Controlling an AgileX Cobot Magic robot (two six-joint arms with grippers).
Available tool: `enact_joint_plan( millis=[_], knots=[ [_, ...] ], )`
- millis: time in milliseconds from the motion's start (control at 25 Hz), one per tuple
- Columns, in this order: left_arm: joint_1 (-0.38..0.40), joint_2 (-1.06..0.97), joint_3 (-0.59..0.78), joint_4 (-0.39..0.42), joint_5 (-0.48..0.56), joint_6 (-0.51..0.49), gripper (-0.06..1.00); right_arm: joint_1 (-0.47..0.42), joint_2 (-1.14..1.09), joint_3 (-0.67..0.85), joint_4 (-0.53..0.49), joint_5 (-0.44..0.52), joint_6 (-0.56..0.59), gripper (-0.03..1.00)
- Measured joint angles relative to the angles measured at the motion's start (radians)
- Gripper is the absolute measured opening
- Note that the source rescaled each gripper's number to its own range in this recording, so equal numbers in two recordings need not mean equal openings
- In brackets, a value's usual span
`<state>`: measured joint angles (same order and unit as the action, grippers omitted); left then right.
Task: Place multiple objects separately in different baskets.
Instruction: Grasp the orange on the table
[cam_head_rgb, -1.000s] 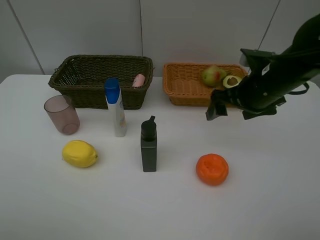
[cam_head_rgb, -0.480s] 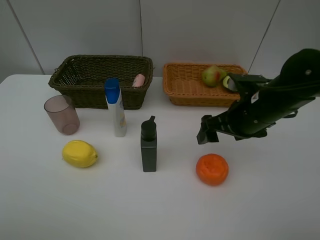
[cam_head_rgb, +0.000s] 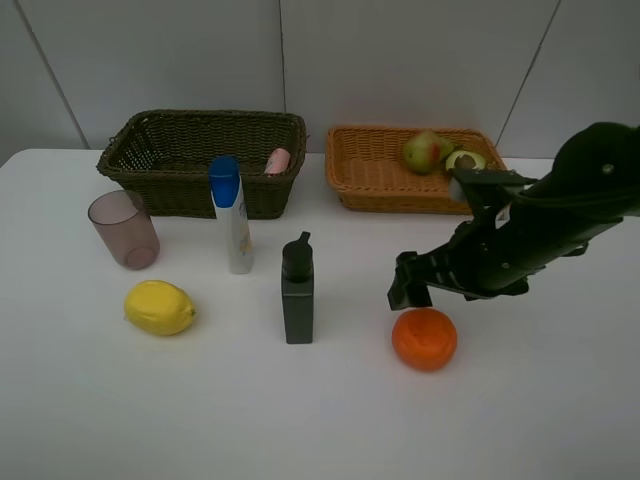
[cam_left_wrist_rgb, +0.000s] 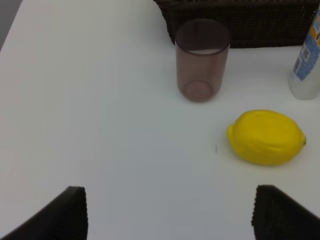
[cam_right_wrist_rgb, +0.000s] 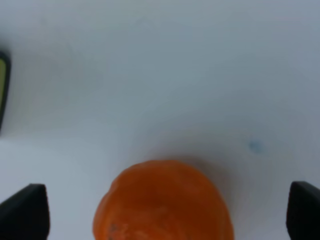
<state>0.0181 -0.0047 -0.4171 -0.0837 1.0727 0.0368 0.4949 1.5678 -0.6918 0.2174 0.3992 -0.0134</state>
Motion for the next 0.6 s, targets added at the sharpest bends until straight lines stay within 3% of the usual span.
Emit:
enact_joint_plan(
  millis=[600],
  knots=[
    [0.0,0.0,0.0,0.0,0.0,0.0,0.89,0.029,0.083,0.0,0.025,-0.009,0.013,1.0]
  ],
)
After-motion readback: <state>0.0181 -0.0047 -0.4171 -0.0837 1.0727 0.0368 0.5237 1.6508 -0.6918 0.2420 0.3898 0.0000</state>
